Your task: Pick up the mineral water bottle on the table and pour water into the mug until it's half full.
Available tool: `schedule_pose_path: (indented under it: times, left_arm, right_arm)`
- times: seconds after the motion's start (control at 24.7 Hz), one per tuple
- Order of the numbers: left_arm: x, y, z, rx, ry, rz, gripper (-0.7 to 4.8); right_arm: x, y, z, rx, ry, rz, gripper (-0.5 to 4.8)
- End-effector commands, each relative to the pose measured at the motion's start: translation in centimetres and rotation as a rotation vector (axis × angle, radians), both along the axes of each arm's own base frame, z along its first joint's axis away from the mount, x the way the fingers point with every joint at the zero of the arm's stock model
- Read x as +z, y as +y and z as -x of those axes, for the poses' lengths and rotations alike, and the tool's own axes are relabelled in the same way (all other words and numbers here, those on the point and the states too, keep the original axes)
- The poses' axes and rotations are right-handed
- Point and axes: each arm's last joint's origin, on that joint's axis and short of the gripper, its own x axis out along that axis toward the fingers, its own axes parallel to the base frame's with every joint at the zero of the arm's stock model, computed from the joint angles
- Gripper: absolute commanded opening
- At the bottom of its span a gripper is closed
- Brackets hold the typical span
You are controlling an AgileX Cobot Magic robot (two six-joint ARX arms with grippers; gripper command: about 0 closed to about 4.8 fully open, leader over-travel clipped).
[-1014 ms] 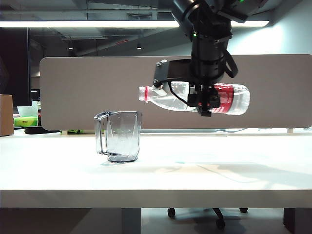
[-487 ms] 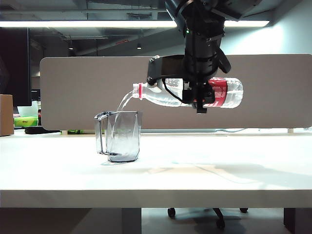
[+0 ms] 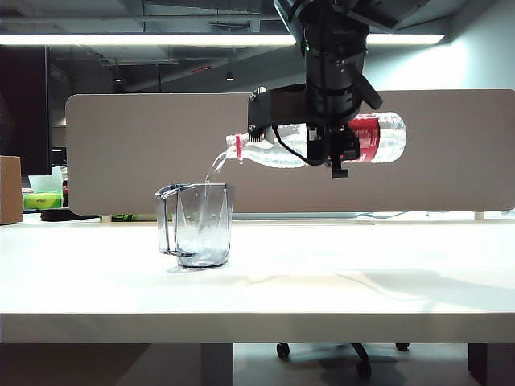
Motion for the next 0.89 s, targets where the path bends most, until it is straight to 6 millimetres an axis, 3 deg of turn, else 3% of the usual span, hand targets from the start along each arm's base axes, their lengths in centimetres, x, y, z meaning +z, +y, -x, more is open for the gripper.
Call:
schedule_pose_path:
  times: [0.04, 0.89]
  left_arm:
    - [0.29, -0.02, 0.08, -0.005, -0.016, -0.002, -0.05]
    - [0.29, -0.02, 0.09, -0.005, -0.017, -0.002, -0.05]
  right_arm:
    - [1.57, 0.16, -0.2, -0.007, -0.085, -0.016, 2.39]
    - [1.66, 0.07, -0.18, -0.014, -0.082, 0.1, 2.39]
